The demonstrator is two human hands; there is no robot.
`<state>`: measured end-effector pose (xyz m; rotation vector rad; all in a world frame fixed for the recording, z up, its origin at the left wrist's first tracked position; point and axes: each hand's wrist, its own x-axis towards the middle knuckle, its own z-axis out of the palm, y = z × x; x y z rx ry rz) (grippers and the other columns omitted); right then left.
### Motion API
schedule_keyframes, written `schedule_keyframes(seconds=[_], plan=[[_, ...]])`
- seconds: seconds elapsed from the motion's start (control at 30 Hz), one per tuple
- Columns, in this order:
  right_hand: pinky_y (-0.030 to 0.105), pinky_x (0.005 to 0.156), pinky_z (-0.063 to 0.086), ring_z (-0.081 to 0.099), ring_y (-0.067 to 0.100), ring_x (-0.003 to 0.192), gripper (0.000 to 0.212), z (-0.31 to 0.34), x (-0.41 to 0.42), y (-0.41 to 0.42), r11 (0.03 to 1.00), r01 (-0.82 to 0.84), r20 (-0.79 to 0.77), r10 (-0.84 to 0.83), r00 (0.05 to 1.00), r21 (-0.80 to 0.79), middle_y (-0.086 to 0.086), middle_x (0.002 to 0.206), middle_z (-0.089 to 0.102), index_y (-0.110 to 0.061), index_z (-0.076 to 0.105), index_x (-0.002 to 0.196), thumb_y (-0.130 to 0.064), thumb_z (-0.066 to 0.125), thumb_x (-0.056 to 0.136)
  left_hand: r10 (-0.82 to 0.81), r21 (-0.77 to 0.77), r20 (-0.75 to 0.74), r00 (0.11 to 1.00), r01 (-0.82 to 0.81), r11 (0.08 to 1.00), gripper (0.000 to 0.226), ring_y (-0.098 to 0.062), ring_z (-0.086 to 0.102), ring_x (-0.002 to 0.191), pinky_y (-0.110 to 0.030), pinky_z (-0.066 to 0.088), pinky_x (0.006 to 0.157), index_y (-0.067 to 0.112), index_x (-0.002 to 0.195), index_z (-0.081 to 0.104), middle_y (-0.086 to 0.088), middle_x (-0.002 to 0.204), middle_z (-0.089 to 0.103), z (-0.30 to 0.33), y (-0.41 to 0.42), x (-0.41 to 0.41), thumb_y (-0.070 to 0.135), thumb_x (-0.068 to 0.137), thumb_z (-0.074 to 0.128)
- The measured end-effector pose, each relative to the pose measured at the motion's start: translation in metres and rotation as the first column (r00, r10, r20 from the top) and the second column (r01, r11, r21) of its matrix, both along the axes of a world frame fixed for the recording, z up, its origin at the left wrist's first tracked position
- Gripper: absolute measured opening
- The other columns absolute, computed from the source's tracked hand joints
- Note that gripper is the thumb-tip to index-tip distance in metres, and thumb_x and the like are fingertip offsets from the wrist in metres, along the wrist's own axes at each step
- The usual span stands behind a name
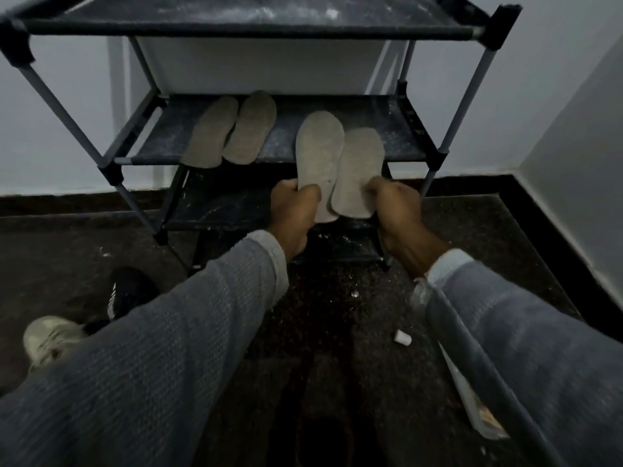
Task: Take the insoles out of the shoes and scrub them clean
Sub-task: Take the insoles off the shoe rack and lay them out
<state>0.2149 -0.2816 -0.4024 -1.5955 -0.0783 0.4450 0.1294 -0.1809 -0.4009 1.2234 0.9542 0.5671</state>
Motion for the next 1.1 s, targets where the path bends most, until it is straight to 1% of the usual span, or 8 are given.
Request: schedule_keyframes(seconds=[0.1,0.17,0.33,0.53,0.7,0.9,1.0,1.1], plan=[[0.037,0.061,0.048,0.060,0.027,0.068,0.026,-0.008,-0.014,-0.014,0.997,-0.077,-0.084,0.078,0.993,0.014,0.015,0.077,0.065,-0.003,0.065,0.075,-0.029,0.069,0.076,-0.031,-0.081,-0.015,0.999,0.030,0.996,0.029,-0.022,0.066,0.088,-0.030,0.058,0.060,0.006,0.116,0.061,-0.008,0.106,0.066,-0.005,-0.006,-0.012,0.014,0.088,0.061],[0.034,0.054,0.049,0.059,0.028,0.060,0.033,-0.010,-0.015,-0.019,0.994,-0.105,-0.075,0.104,0.992,-0.016,0.019,0.076,0.065,-0.002,0.064,0.072,-0.030,0.065,0.089,-0.027,-0.082,-0.026,0.999,0.024,0.996,0.031,-0.024,0.066,0.092,-0.032,0.058,0.065,0.005,0.115,0.061,-0.009,0.110,0.066,-0.004,-0.005,-0.012,0.022,0.090,0.063],[0.028,0.045,0.044,0.055,0.024,0.056,0.029,-0.005,0.003,-0.025,0.984,-0.138,0.054,0.145,0.988,-0.114,0.011,0.071,0.062,-0.012,0.060,0.069,-0.025,0.059,0.095,-0.030,0.051,-0.044,0.999,0.033,0.998,0.012,-0.024,0.064,0.095,-0.037,0.055,0.084,0.011,0.084,0.062,-0.003,0.091,0.065,0.010,0.003,-0.002,0.022,0.090,0.065],[0.020,0.047,0.049,0.057,0.015,0.060,0.009,-0.004,0.009,-0.042,0.984,-0.136,0.160,0.153,0.975,-0.113,0.006,0.074,0.063,-0.008,0.063,0.084,-0.009,0.060,0.092,-0.053,0.181,-0.098,0.994,0.070,0.981,0.018,-0.016,0.062,0.079,-0.023,0.051,0.061,0.004,0.109,0.063,-0.005,0.097,0.064,0.015,-0.004,-0.009,0.009,0.093,0.059],[0.018,0.060,0.051,0.059,0.013,0.070,0.008,-0.011,-0.003,-0.076,0.967,-0.211,0.233,0.241,0.942,-0.145,0.012,0.086,0.065,-0.001,0.064,0.093,-0.008,0.060,0.093,-0.072,0.185,-0.132,0.989,0.096,0.978,0.024,-0.017,0.061,0.091,-0.030,0.050,0.076,0.008,0.116,0.060,-0.004,0.106,0.064,0.001,-0.028,-0.041,0.008,0.092,0.060],[0.008,0.053,0.045,0.058,-0.003,0.059,0.007,-0.036,-0.034,-0.123,0.940,-0.286,0.223,0.324,0.919,-0.187,0.005,0.077,0.061,0.001,0.062,0.095,-0.003,0.058,0.093,-0.092,0.133,-0.211,0.973,0.122,0.984,0.022,-0.014,0.059,0.091,-0.030,0.049,0.075,0.013,0.114,0.058,0.004,0.101,0.061,-0.035,-0.066,-0.086,0.012,0.092,0.059],[0.011,0.051,0.044,0.056,0.003,0.060,0.008,-0.063,-0.043,-0.142,0.915,-0.317,0.189,0.367,0.911,-0.251,0.007,0.076,0.060,0.001,0.061,0.094,-0.005,0.057,0.094,-0.096,0.079,-0.249,0.964,0.119,0.990,0.026,-0.019,0.058,0.099,-0.034,0.049,0.080,0.013,0.118,0.057,0.000,0.110,0.060,-0.056,-0.081,-0.101,0.013,0.092,0.059],[0.022,0.049,0.046,0.056,0.006,0.053,0.012,-0.090,-0.050,-0.154,0.901,-0.336,0.148,0.384,0.911,-0.274,0.012,0.070,0.058,0.007,0.060,0.093,-0.004,0.056,0.094,-0.099,0.040,-0.260,0.960,0.113,0.993,0.026,-0.014,0.057,0.091,-0.029,0.047,0.072,0.014,0.118,0.056,0.003,0.104,0.059,-0.079,-0.094,-0.112,0.011,0.092,0.058]])
